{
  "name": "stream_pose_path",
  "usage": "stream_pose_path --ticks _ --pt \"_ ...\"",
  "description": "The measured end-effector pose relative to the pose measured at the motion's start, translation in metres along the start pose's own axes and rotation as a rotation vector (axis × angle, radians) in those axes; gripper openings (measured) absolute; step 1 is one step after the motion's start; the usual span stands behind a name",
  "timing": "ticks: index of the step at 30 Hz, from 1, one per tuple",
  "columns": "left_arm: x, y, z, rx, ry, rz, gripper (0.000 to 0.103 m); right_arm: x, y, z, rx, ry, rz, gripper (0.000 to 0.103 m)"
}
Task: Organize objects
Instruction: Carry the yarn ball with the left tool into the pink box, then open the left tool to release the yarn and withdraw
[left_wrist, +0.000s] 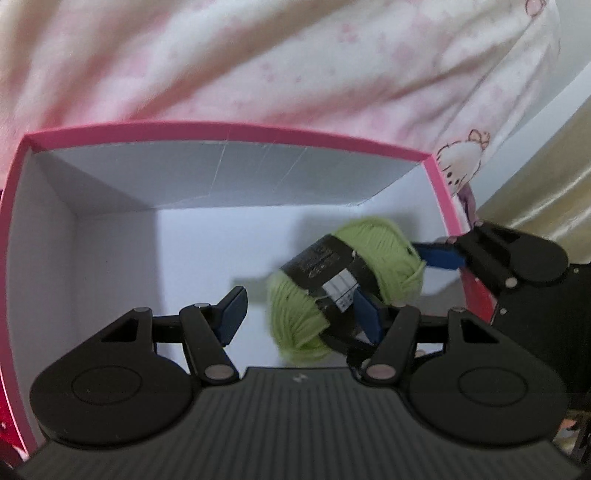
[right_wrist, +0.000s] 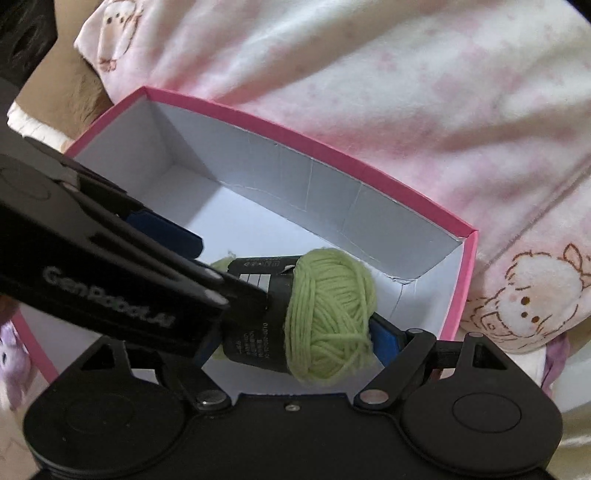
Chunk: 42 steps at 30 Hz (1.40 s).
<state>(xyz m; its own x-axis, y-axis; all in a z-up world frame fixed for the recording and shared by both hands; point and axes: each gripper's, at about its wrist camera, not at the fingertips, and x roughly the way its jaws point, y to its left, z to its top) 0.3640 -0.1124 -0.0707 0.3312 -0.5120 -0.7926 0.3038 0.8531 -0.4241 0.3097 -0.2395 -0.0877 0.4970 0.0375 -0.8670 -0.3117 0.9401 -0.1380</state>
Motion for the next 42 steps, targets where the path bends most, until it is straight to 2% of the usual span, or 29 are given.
stream_pose_path --ticks 4,9,11,13,14,15,18,21,25,32,33,36,39,42 --pt "0.005 0.003 -0.002 -0.063 0.02 -0.005 0.061 0.003 0.002 -0.002 -0.025 -0.01 -0.02 0.088" --pt "0.015 -0.008 -0.004 -0.08 0.018 -0.037 0.043 -0.016 0.001 -0.008 -0.046 -0.013 0.011 0.089" --pt "0.019 -0.015 -0.003 -0.069 0.008 -0.034 0.04 -0.022 0.001 -0.012 -0.062 -0.024 0.029 0.086" --pt "0.02 -0.025 0.0 -0.038 -0.021 -0.027 0.038 -0.021 0.002 -0.016 -0.083 -0.011 0.065 0.068" --pt "0.02 -0.028 0.002 -0.034 -0.03 -0.025 0.038 -0.019 0.002 -0.018 -0.097 0.009 0.074 0.053" --pt "0.019 -0.031 0.005 -0.027 -0.04 -0.019 0.038 -0.015 0.004 -0.02 -0.112 0.02 0.059 0.046" --pt "0.013 -0.036 0.015 -0.002 -0.083 -0.01 0.037 -0.005 0.01 -0.022 -0.144 0.008 -0.025 0.034" --pt "0.007 -0.032 0.022 -0.036 -0.061 0.001 0.037 -0.002 0.005 -0.012 -0.075 -0.029 -0.048 0.027" --pt "0.002 -0.023 0.018 -0.084 -0.065 0.023 0.037 0.007 -0.002 0.003 0.01 -0.06 -0.094 0.023" --pt "0.025 -0.018 0.019 -0.154 -0.054 0.065 0.035 0.015 -0.018 0.015 0.13 -0.091 -0.066 0.021" --pt "0.027 -0.021 0.02 -0.137 -0.06 0.076 0.034 0.013 -0.018 0.015 0.139 -0.095 -0.056 0.022" --pt "0.029 -0.039 0.025 -0.001 -0.085 0.172 0.031 0.007 -0.015 0.01 0.133 -0.094 -0.036 0.027" --pt "0.026 -0.041 0.025 0.025 -0.073 0.165 0.031 -0.008 -0.027 -0.014 0.136 -0.119 0.02 0.037" --pt "0.019 -0.039 0.019 0.018 -0.053 0.159 0.035 -0.015 -0.027 -0.024 0.152 -0.141 0.064 0.041"
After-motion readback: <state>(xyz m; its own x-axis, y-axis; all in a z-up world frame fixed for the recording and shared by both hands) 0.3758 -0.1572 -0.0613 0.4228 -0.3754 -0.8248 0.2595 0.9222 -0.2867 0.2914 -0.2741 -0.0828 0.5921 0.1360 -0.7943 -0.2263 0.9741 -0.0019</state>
